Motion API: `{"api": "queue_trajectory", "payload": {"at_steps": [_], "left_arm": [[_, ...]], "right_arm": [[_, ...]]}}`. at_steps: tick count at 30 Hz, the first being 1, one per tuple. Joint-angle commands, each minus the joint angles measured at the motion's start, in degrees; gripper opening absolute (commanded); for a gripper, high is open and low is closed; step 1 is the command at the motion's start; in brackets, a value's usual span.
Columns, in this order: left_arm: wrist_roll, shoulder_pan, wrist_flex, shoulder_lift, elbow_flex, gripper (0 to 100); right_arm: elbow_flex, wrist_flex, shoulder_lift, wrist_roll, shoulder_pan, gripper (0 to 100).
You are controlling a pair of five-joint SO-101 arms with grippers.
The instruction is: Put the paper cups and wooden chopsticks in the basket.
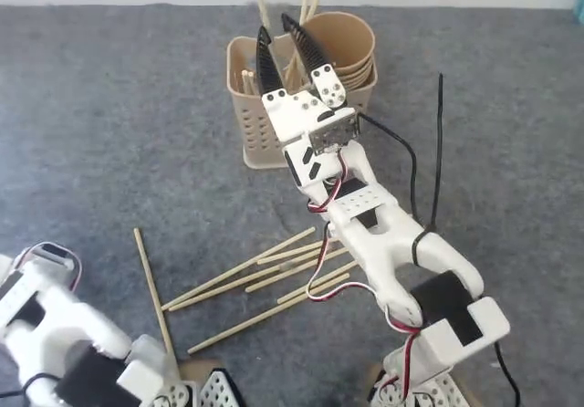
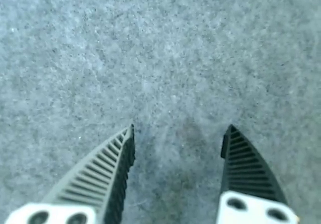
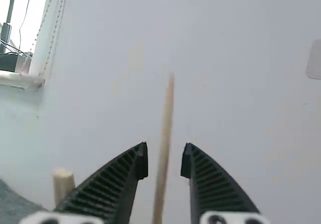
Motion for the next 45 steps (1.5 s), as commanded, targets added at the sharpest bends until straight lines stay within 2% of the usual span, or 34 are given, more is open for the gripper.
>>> {"api": "queue_trajectory", "payload": {"at_steps": [1,7,10,16,22,26,31,34,36,40,45], "left_arm": [[0.4,0.7,-1.1,-0.6,-2.3,27],[0.2,2.9,3.6,-0.7,-3.6,27],[0.0,5.8,8.4,-0.7,-4.6,27],[-3.6,13.7,13.7,-0.7,-3.9,27],[-5.5,21.5,14.1,-0.7,-2.0,27],[-7.0,24.1,14.2,-0.7,-1.9,27],[-9.3,28.0,16.3,-0.7,-1.3,27],[-9.6,28.0,17.8,-0.3,-1.3,26],[-9.6,28.0,18.9,-0.1,-0.7,22],[-9.6,28.3,20.6,-0.3,0.8,5],[-11.3,30.6,22.1,-0.6,0.6,1]], "right_arm": [[-1.5,2.0,-6.0,1.0,-0.1,10.7],[6.3,16.8,-26.0,0.9,-1.4,6.9],[9.0,31.8,-39.7,-1.7,-1.5,7.0],[7.2,70.3,-63.4,-16.5,1.4,6.9],[8.4,88.1,-77.7,-18.8,4.8,6.9],[11.4,93.5,-82.7,-18.8,7.3,6.9],[17.6,94.0,-87.3,-18.9,10.9,6.9],[20.2,94.2,-90.1,-18.9,12.2,6.9],[21.3,94.3,-92.1,-18.9,13.1,6.9],[23.1,94.3,-96.4,-18.6,14.2,6.9],[26.2,96.9,-101.9,-18.5,14.0,6.9]]}}
